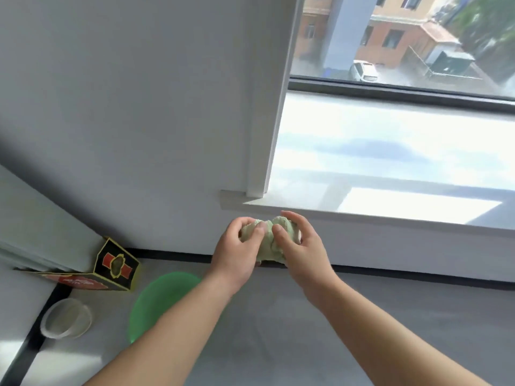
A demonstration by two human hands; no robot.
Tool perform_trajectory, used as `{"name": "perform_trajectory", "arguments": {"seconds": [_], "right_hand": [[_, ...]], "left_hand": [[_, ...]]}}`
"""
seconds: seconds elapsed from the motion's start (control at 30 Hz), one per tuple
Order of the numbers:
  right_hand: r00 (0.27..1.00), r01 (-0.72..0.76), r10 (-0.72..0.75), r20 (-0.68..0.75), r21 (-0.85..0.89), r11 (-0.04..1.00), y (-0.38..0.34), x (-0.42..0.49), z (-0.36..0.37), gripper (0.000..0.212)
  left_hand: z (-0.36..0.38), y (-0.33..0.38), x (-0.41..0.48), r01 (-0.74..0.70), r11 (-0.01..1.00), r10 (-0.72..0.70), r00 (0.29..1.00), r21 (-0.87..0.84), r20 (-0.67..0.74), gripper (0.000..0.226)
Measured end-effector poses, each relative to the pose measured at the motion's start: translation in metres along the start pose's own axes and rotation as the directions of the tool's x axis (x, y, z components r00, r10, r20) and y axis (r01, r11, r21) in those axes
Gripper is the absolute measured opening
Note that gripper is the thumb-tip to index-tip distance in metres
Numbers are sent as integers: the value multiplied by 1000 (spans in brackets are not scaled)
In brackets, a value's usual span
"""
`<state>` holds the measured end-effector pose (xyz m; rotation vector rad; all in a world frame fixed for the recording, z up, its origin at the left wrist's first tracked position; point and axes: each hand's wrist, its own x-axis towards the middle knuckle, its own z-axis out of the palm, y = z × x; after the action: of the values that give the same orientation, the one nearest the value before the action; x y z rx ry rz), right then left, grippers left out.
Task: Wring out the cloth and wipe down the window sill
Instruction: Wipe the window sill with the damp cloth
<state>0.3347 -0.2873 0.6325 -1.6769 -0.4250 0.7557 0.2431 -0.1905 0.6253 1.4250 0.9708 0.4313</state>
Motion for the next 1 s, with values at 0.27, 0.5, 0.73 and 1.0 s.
{"name": "perform_trajectory", "arguments": {"seconds": [0.27,0.5,0.73,1.0], "right_hand": [[997,-20,20,-72,-11,1000,-46,92,-109,23],[994,-85,81,-72,-61,994,-42,225,-137,21],[999,-26,20,-30,-229,973,-35,326,-157,21],[992,119,-91,92,-359,926,-28,427,-176,29]], "left_hand": [[112,60,79,6,999,-1,995,-50,101,22],[174,67,196,-72,995,71,997,65,21,16],[201,72,287,-7,996,18,993,93,-119,30],[222,84,366,11,999,2,935,35,-355,36]]}}
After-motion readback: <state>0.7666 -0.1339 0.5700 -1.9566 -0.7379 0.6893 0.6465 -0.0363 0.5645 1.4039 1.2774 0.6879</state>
